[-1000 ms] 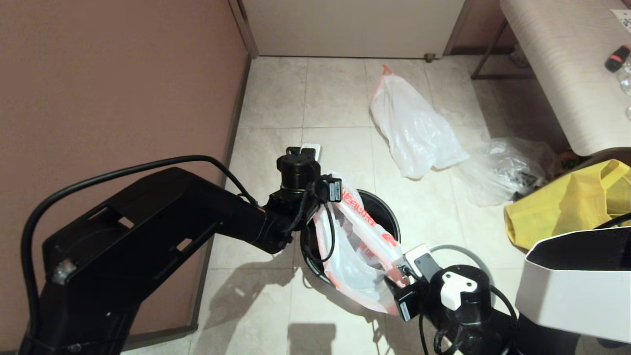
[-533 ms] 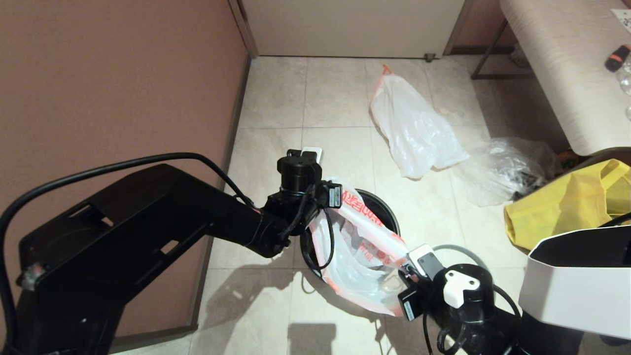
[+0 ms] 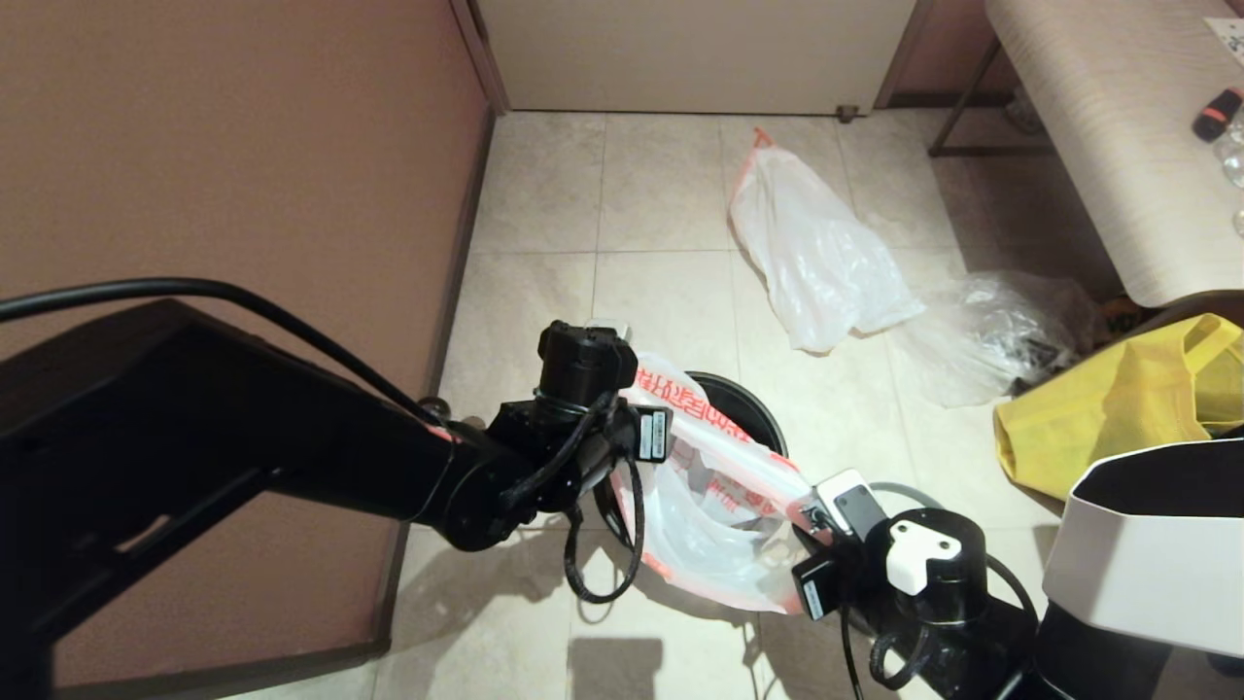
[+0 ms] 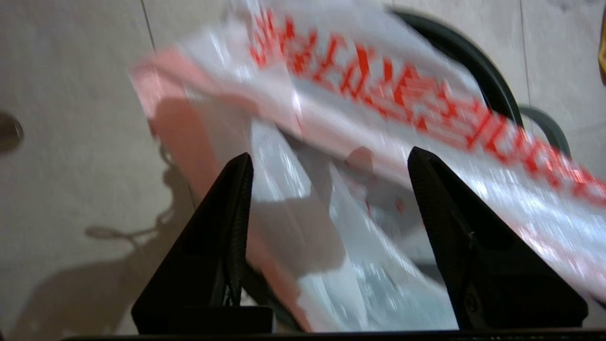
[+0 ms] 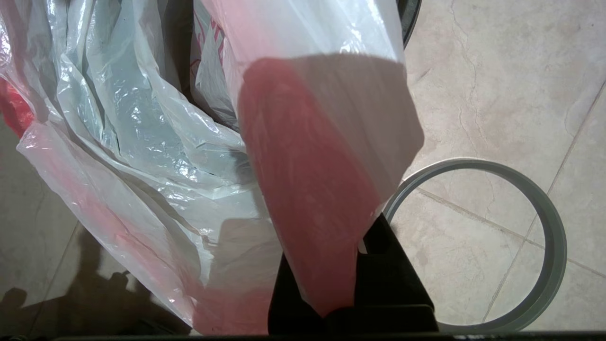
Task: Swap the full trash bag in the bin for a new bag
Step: Put the new garbage bag on the trash can
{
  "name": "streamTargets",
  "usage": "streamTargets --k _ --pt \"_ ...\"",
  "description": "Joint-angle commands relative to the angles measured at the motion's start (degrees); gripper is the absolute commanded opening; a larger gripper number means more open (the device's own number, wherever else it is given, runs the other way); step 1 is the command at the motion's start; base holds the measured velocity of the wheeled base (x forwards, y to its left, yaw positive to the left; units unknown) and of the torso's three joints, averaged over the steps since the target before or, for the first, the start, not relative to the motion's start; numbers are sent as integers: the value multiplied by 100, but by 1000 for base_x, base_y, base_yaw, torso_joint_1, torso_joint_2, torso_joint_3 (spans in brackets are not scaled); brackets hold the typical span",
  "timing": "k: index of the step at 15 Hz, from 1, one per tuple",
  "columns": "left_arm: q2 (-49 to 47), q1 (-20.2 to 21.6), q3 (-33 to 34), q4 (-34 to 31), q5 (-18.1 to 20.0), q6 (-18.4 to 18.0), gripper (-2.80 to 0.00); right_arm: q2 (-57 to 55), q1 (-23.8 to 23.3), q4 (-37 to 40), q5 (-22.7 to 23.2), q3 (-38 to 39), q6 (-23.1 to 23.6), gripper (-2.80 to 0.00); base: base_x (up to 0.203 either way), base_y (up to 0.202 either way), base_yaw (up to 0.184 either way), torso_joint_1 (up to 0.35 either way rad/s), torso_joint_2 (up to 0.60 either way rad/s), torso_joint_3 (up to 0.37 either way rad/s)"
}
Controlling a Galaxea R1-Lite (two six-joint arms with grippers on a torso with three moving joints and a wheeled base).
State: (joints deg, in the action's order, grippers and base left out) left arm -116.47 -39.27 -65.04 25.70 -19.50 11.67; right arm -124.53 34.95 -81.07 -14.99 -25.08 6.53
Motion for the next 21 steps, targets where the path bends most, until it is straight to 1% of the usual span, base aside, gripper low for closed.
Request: streamTargets --k 1,2,3,5,6,8,9,10,11,12,14,17,19,21 --pt "659 -274 234 -1417 -65 629 0 43 -15 -40 -12 -6 6 -280 0 0 0 0 0 0" --pt "745 -431 243 -2200 -118 1268 0 71 -15 -30 -12 -16 8 -280 0 0 0 0 0 0" --pt "680 -499 233 -2539 -169 1697 0 112 -22 2 -12 -32 6 -280 0 0 0 0 0 0" --pt "272 -368 182 -2501 -195 1794 0 198 -47 103 -12 -35 6 -280 0 0 0 0 0 0" --pt "14 -310 170 -2318 -195 1806 0 217 -131 133 -12 -41 6 -280 0 0 0 0 0 0" --pt "-542 -185 149 -1616 -201 1794 0 227 -155 136 -12 -56 6 -280 0 0 0 0 0 0" --pt "-790 -111 139 -1058 -198 1764 0 283 -165 140 -12 -57 8 -280 0 0 0 0 0 0" --pt "-974 -35 125 -595 -185 1639 0 315 -173 162 -12 -50 6 -280 0 0 0 0 0 0" --pt "-1103 18 91 -315 -180 1411 0 317 -206 203 -12 -50 6 -280 0 0 0 0 0 0" --pt "-1239 49 -28 -108 -195 1269 -280 306 -252 215 -3 -41 6 -280 0 0 0 0 0 0" --pt "-1337 143 -274 -15 -237 1214 -280 315 -252 221 -3 -41 6 -280 0 0 0 0 0 0" --pt "-1198 174 -218 -22 -239 1201 -280 324 -269 224 -3 -14 6 -280 0 0 0 0 0 0" --pt "-1017 159 153 12 -256 1210 -280 306 -278 220 -3 1 -3 -280 0 0 0 0 0 0" --pt "-724 147 721 215 -263 1211 -280 254 -278 215 2 80 -34 -280 0 0 0 0 0 0"
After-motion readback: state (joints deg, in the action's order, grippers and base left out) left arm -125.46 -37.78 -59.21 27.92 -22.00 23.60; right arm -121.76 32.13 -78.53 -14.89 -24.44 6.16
